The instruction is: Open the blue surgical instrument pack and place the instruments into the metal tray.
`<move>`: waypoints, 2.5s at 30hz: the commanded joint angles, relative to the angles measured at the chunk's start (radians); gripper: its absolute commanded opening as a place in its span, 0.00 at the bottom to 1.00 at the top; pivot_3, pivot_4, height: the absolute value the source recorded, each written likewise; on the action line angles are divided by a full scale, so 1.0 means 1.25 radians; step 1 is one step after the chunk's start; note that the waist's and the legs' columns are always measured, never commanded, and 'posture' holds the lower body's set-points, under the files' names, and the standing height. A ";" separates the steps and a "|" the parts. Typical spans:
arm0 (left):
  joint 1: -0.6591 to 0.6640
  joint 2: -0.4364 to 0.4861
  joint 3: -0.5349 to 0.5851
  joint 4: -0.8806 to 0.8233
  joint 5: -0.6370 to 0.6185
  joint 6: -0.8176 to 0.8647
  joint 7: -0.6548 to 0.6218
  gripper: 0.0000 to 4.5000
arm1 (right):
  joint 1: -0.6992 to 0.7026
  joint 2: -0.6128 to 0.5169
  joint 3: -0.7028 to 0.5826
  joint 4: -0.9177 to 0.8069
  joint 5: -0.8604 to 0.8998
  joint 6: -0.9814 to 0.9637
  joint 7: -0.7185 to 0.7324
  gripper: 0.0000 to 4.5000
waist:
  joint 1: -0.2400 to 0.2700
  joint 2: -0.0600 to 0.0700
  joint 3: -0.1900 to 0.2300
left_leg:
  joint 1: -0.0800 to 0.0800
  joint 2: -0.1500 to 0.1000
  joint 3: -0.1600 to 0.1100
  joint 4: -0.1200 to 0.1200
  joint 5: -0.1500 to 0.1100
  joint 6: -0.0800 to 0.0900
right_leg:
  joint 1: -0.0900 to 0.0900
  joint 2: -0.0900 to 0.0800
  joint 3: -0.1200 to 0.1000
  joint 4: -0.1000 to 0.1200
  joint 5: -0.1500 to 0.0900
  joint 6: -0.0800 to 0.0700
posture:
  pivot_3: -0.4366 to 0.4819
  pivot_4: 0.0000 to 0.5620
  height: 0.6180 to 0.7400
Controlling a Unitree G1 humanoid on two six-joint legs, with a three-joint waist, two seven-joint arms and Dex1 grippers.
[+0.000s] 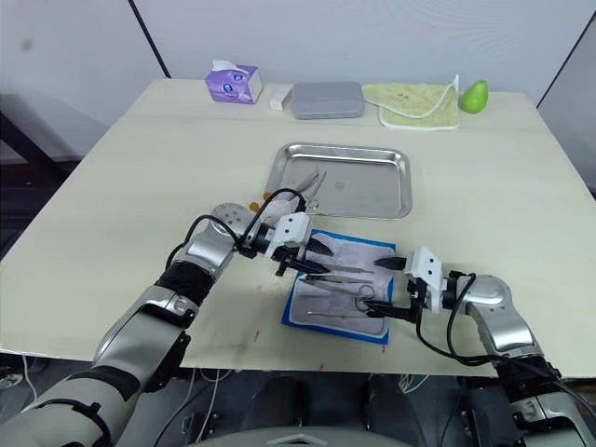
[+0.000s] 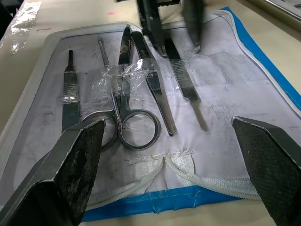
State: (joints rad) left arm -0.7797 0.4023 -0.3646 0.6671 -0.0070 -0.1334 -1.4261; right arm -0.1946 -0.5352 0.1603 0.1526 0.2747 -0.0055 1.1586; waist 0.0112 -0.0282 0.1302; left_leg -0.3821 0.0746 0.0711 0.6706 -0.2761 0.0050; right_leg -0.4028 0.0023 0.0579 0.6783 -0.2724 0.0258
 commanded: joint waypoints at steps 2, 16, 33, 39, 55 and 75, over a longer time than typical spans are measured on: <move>0.019 0.005 -0.027 0.035 0.039 -0.004 -0.006 0.01 | 0.021 0.000 0.024 0.020 -0.025 0.026 -0.004 1.00 | -0.001 0.000 -0.001 | 0.000 0.000 0.000 0.000 0.000 0.000 | 0.000 0.000 0.000 0.000 0.000 0.000 | 0.48 0.27 1.00; -0.012 0.040 -0.037 -0.094 0.049 0.117 -0.033 0.01 | 0.004 0.006 0.058 0.035 -0.051 0.033 -0.016 1.00 | -0.015 0.000 -0.001 | 0.000 0.000 -0.001 0.000 0.000 0.000 | 0.000 0.001 0.000 0.000 0.000 0.000 | 0.48 0.27 1.00; -0.086 0.065 -0.094 -0.234 0.090 0.339 -0.073 0.01 | -0.004 0.002 0.091 0.049 -0.086 0.058 -0.041 1.00 | -0.022 0.000 -0.001 | 0.000 0.001 -0.001 -0.001 0.000 0.000 | 0.000 0.001 0.000 0.000 0.000 0.000 | 0.48 0.27 1.00; -0.103 0.080 -0.100 -0.253 0.086 0.364 -0.085 0.01 | -0.008 0.002 0.099 0.056 -0.094 0.063 -0.043 1.00 | -0.023 0.000 -0.001 | 0.001 0.001 0.000 -0.001 0.000 0.000 | 0.000 0.002 0.001 0.000 0.000 0.000 | 0.48 0.27 1.00; -0.091 0.205 -0.072 -0.308 0.051 0.395 -0.124 0.01 | -0.004 -0.002 0.099 0.054 -0.091 0.069 -0.042 1.00 | -0.022 0.000 -0.001 | 0.001 0.001 0.000 -0.001 0.000 0.000 | 0.000 0.002 0.001 0.000 0.000 0.000 | 0.48 0.27 1.00; 0.112 0.231 0.334 -0.758 -0.279 0.944 0.292 0.01 | -0.011 -0.017 0.076 0.064 -0.063 0.053 0.006 1.00 | -0.017 -0.002 -0.001 | 0.001 0.001 -0.001 -0.001 0.000 0.000 | 0.000 -0.001 -0.001 0.000 -0.001 -0.001 | 0.48 0.27 1.00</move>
State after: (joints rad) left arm -0.6256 0.7114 0.0082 -0.2094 -0.3292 0.9689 -1.1460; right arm -0.2487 -0.5364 0.2160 0.1706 0.2479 0.0308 1.1527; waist -0.0097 -0.0312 0.1287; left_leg -0.3818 0.0755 0.0696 0.6696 -0.2762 0.0051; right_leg -0.4027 0.0011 0.0555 0.6789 -0.2734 0.0251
